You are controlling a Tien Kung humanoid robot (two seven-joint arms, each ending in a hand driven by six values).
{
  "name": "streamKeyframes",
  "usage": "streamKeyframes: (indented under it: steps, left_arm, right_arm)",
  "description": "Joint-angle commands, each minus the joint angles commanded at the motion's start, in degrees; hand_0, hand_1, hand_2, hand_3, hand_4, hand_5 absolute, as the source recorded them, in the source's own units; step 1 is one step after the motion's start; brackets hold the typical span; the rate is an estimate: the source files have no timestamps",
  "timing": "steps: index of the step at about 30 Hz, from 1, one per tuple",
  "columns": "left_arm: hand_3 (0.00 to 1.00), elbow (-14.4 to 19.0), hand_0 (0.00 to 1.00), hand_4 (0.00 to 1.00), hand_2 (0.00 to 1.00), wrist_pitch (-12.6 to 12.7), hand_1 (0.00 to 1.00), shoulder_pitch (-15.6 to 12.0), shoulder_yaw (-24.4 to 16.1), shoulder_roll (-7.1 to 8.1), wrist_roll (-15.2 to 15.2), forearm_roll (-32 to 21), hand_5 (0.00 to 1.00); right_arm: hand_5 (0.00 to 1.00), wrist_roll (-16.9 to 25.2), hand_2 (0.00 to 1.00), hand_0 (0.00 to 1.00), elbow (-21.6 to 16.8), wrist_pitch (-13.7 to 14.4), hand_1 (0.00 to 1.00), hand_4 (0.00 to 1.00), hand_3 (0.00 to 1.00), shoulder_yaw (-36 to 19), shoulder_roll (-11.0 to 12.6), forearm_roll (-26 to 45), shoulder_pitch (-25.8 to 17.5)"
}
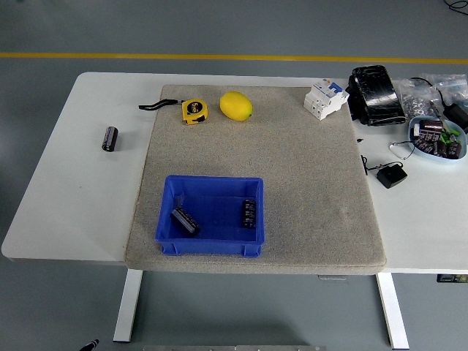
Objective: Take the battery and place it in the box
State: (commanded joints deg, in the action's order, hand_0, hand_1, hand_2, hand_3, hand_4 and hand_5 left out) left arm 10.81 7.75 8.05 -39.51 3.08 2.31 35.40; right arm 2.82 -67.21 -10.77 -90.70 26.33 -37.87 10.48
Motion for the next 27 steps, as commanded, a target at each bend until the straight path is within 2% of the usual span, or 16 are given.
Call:
streamKeyframes:
  steps: [7,13,15,19,22,24,27]
  left_arm:
    - [0.666,0.2,0.785,0.768,0.851,-0.28,0.833,0.34,-1.03,-0.14,0.96,2.61,0.64]
    - [0.665,0.17,0.793,0.76,0.852,-0.25,0.83,0.29,-1.46,-0.28,0.98,2.93,0.633]
    - [0.665,0.43,0.793,0.76,0.852,-0.35,0.83,0.33,-1.18,-0.28,1.42,3.75,0.633]
    - [0.664,0.47,0.804,0.757,0.851,-0.09,0.831,0.06,-0.01,-0.29,1.03,1.67,0.63]
    - [0.664,0.48,0.804,0.757,0.851,-0.1,0.831,0.57,-0.94,-0.38,1.25,3.05,0.63]
    - [0.661,0.5,0.814,0.753,0.853,-0.16,0.831,0.46,-0.2,-0.29,1.21,2.46,0.627]
    - [0.661,0.32,0.814,0.753,0.853,-0.12,0.831,0.7,-0.94,-0.37,0.85,2.39,0.627]
  right_arm:
    - [0.942,0.1,0.847,0.842,1.96,0.37,0.809,0.998,0.864,-2.98,-2.92,-3.47,-2.12]
    - [0.935,-0.2,0.846,0.845,2.28,0.53,0.809,0.998,0.86,-4.85,-4.37,-4.39,-3.08]
    - [0.935,-0.11,0.846,0.845,2.82,0.86,0.809,0.998,0.86,-5.2,-4.37,-4.59,-3.11]
    - [0.931,0.1,0.845,0.844,2.74,0.81,0.809,0.998,0.857,-5.38,-4.15,-5.1,-2.88]
    - [0.931,0.05,0.845,0.844,2.97,1.14,0.809,0.998,0.857,-5.94,-4.09,-4.94,-2.29]
    - [0.924,0.04,0.845,0.844,2.77,1.02,0.81,0.998,0.857,-5.94,-3.83,-4.95,-2.15]
    - [0.924,-0.04,0.845,0.844,2.51,1.27,0.81,0.998,0.857,-7.35,-4.49,-5.03,-1.73]
